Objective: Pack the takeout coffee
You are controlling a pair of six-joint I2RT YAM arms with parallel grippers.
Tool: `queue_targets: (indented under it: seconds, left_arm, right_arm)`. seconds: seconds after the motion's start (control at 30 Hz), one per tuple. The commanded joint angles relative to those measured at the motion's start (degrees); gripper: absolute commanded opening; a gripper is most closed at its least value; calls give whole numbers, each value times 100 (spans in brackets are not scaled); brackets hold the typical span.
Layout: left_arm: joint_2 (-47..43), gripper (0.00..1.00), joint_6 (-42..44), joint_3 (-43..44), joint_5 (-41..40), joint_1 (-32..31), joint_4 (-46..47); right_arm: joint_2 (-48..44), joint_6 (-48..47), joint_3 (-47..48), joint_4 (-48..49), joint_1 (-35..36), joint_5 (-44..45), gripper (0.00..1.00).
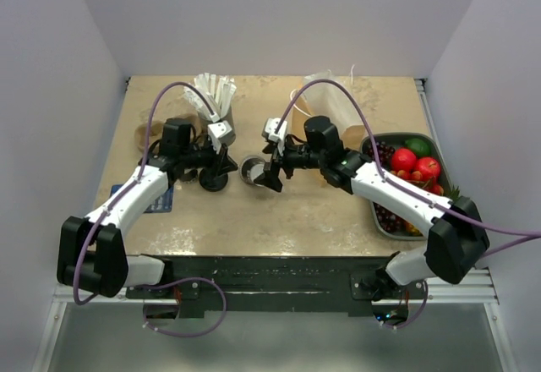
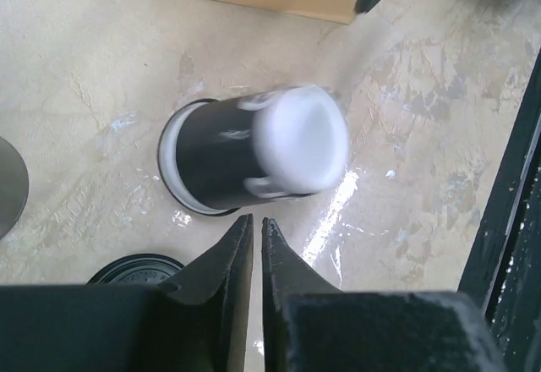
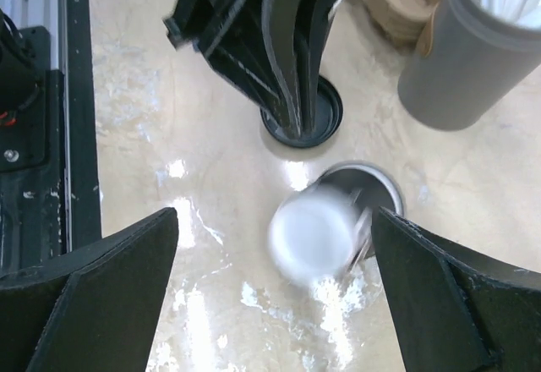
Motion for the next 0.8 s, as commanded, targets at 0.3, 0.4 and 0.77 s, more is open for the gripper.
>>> queue_targets:
  seconds: [0.3,0.4,0.77]
  left_arm:
    - [-49,79,-1327,86,-649,-39,798]
    - [47,81,-1417,262,-966,-39,868]
    - [760,87,1595,1396,-299,-250,-1098]
  right_arm:
    - [439,1051,51,-311,-32,1093,99]
    - [580,1121,200,-320,-41,1155,99]
    - [300,831,385,-311,-225,936,99]
